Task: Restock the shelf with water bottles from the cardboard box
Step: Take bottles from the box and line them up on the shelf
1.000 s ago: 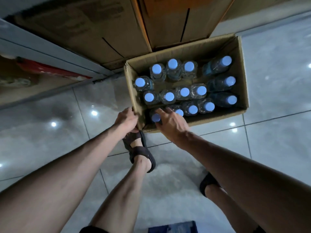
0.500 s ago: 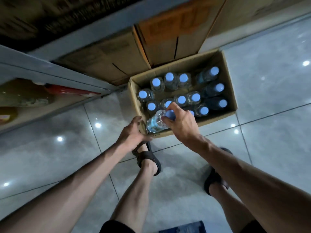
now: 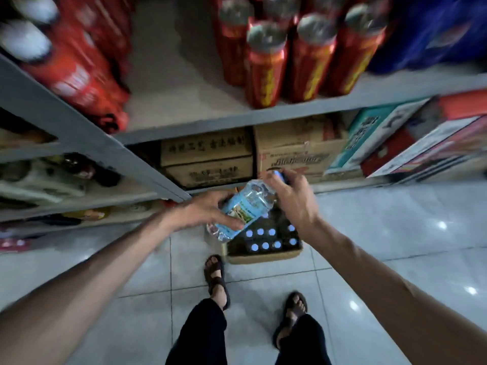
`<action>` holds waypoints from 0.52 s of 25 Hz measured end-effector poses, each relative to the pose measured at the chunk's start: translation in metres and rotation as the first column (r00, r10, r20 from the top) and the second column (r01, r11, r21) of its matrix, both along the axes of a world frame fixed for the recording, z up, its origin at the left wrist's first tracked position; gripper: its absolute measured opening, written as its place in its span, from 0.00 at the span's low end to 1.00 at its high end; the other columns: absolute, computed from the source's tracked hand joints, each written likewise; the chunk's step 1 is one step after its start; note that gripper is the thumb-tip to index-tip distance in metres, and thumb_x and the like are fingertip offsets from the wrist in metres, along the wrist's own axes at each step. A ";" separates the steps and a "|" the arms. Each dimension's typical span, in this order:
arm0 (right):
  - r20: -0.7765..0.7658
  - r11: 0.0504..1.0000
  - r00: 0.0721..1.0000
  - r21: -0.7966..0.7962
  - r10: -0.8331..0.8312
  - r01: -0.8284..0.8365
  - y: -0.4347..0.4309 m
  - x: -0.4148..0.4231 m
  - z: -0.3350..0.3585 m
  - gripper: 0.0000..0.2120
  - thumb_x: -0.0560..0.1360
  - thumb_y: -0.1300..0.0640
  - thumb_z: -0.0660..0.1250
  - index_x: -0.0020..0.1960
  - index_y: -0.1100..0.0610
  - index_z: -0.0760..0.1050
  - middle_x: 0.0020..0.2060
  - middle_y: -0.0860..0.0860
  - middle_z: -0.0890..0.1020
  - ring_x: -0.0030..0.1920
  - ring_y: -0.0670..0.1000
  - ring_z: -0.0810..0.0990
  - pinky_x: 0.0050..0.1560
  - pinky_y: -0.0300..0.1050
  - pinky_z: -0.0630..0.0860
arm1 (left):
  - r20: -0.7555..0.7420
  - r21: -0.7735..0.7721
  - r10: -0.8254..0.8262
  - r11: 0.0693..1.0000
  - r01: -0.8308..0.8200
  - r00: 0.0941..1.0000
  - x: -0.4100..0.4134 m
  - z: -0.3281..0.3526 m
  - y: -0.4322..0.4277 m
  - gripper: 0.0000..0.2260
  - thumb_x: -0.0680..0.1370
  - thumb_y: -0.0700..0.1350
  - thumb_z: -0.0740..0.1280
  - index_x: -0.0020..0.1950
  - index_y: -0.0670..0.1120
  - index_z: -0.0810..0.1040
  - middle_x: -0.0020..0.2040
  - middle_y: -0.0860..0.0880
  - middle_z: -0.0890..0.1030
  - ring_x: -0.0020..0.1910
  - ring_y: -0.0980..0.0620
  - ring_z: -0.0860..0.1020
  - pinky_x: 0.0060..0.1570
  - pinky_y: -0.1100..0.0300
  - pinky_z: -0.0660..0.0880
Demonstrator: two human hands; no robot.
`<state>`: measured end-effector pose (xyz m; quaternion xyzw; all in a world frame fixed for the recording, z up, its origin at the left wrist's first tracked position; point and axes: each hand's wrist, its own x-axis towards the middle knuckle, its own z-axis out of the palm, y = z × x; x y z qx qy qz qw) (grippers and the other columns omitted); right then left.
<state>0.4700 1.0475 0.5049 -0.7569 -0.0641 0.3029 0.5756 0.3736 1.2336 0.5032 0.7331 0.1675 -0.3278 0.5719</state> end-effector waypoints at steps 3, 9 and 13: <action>0.005 0.995 0.995 0.026 0.098 -0.098 0.000 0.001 0.107 0.15 0.72 0.45 0.71 0.48 0.57 0.77 0.35 0.45 0.80 0.35 0.44 0.78 0.37 0.44 0.73 | 0.073 0.057 0.036 0.998 -0.040 0.997 -0.005 0.112 0.001 0.23 0.67 0.45 0.78 0.61 0.44 0.77 0.54 0.46 0.84 0.52 0.49 0.83 0.51 0.57 0.80; 0.011 0.945 0.950 0.103 0.312 -0.311 0.010 -0.006 0.230 0.10 0.75 0.48 0.70 0.54 0.50 0.78 0.49 0.46 0.84 0.52 0.46 0.82 0.53 0.46 0.77 | 0.161 0.003 0.255 0.966 -0.259 0.953 -0.032 0.214 -0.006 0.13 0.70 0.44 0.75 0.53 0.45 0.81 0.44 0.51 0.86 0.42 0.53 0.84 0.39 0.65 0.78; 0.048 0.914 0.920 0.102 0.389 -0.392 0.056 0.006 0.252 0.15 0.73 0.56 0.73 0.57 0.57 0.77 0.52 0.52 0.85 0.54 0.49 0.83 0.60 0.49 0.77 | 0.226 -0.097 0.322 0.947 -0.308 0.919 -0.017 0.227 0.027 0.17 0.71 0.44 0.74 0.58 0.45 0.79 0.51 0.49 0.85 0.49 0.53 0.83 0.46 0.64 0.77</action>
